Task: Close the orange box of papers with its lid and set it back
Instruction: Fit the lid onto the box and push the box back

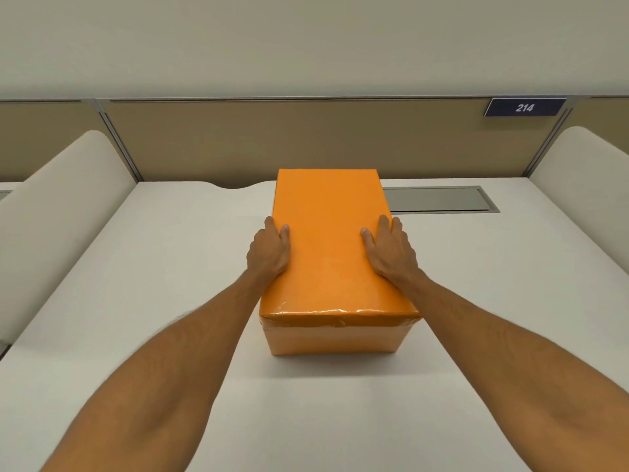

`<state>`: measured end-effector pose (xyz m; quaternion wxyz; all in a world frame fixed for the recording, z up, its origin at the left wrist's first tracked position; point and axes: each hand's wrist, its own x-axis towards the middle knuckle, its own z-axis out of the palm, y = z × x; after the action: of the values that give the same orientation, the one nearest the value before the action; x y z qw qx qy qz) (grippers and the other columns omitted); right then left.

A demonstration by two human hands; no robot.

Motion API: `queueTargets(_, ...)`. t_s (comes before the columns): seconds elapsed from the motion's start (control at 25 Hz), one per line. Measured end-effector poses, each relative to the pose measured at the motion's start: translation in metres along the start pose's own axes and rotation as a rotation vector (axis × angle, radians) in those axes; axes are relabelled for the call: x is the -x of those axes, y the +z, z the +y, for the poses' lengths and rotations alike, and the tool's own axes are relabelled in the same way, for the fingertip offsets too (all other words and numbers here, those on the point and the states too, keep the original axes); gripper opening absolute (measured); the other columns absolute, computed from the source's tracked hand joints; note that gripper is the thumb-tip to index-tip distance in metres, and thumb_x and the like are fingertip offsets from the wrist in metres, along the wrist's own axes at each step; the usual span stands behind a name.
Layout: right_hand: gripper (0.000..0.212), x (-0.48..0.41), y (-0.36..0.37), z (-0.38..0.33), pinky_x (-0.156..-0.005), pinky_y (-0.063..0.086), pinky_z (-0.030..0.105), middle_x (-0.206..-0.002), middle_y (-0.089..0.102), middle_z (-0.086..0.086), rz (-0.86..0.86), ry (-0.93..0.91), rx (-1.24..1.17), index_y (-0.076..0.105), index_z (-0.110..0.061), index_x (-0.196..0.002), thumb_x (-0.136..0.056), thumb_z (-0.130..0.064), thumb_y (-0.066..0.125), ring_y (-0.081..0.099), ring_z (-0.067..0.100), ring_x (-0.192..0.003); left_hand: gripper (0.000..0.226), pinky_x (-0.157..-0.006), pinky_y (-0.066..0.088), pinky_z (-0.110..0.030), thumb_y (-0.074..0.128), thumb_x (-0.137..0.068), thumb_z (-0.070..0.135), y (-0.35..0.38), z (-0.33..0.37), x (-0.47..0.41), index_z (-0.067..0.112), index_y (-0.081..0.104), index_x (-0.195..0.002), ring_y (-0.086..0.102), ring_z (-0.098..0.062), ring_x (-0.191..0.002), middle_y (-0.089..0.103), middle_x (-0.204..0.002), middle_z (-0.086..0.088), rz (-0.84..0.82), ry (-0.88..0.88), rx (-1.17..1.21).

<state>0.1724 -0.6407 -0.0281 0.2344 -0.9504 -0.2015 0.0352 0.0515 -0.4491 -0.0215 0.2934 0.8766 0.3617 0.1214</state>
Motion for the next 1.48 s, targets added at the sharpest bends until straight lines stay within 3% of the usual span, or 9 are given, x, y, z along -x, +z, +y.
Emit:
queueTargets(0.28,0.060,0.000,0.001,-0.001,-0.098,0.043,0.053,-0.152,0.028,0.018,0.018,-0.002,0.017,0.029,-0.012,-0.144,-0.098,-0.050,0.033,0.043,0.038,-0.130,0.055,-0.097,0.045,-0.049,0.032,-0.100,0.045,0.002,-0.003,-0.003,0.011,0.030,-0.142,0.054,-0.037,-0.122,0.049,-0.140,-0.017,-0.012,-0.005,0.049)
queueTargets(0.48,0.065,-0.012,-0.010,-0.003,-0.106,0.036,0.058,-0.154,0.025,0.017,-0.043,0.019,-0.043,0.029,-0.012,-0.144,-0.095,-0.055,0.038,0.029,0.039,-0.138,0.061,-0.107,0.038,-0.056,0.037,-0.100,0.037,-0.006,-0.001,-0.022,0.017,0.011,-0.150,0.043,-0.041,-0.131,0.032,-0.151,-0.019,-0.172,-0.021,0.144)
queueTargets(0.68,0.066,-0.051,-0.024,-0.019,-0.112,0.031,0.056,-0.153,0.032,0.017,-0.064,-0.127,0.094,0.034,-0.008,-0.143,-0.096,-0.054,0.037,0.030,0.035,-0.141,0.069,-0.116,0.023,-0.057,0.045,-0.097,0.041,-0.013,0.030,-0.056,0.018,0.012,-0.153,0.014,-0.034,-0.148,0.008,-0.163,-0.012,-0.187,0.140,-0.157)
queueTargets(0.96,0.076,-0.096,-0.029,-0.037,-0.119,0.011,0.056,-0.164,0.011,0.012,-0.218,-0.148,0.234,0.021,-0.009,-0.152,-0.097,-0.060,0.028,0.010,0.030,-0.151,0.075,-0.118,0.003,-0.057,0.033,-0.096,0.056,0.000,0.048,-0.083,0.018,0.006,-0.154,-0.001,-0.029,-0.151,-0.003,-0.164,-0.007,-0.273,0.154,-0.352)
queueTargets(1.04,0.074,-0.100,-0.029,-0.037,-0.118,0.014,0.056,-0.161,0.020,0.012,-0.242,-0.154,0.264,0.026,-0.009,-0.150,-0.096,-0.060,0.026,0.019,0.031,-0.148,0.075,-0.118,0.000,-0.057,0.029,-0.096,0.058,0.007,0.048,-0.082,0.019,0.003,-0.154,-0.004,-0.028,-0.151,-0.005,-0.164,-0.007,-0.287,0.149,-0.382)
queueTargets(1.2,0.067,-0.098,-0.021,-0.033,-0.110,0.034,0.049,-0.149,0.036,0.013,-0.213,-0.197,0.282,0.035,-0.008,-0.143,-0.097,-0.056,0.030,0.037,0.030,-0.137,0.073,-0.119,0.001,-0.055,0.023,-0.096,0.058,0.016,0.047,-0.077,0.019,0.001,-0.154,-0.008,-0.030,-0.150,-0.008,-0.163,-0.008,-0.257,0.156,-0.421)
queueTargets(1.48,0.072,-0.096,-0.018,-0.030,-0.116,0.030,0.048,-0.161,0.019,0.012,-0.227,-0.201,0.298,0.021,-0.008,-0.151,-0.098,-0.056,0.030,0.022,0.030,-0.147,0.075,-0.120,0.001,-0.053,0.021,-0.096,0.060,0.018,0.046,-0.076,0.020,-0.001,-0.154,-0.009,-0.030,-0.150,-0.008,-0.163,-0.008,-0.257,0.153,-0.453)
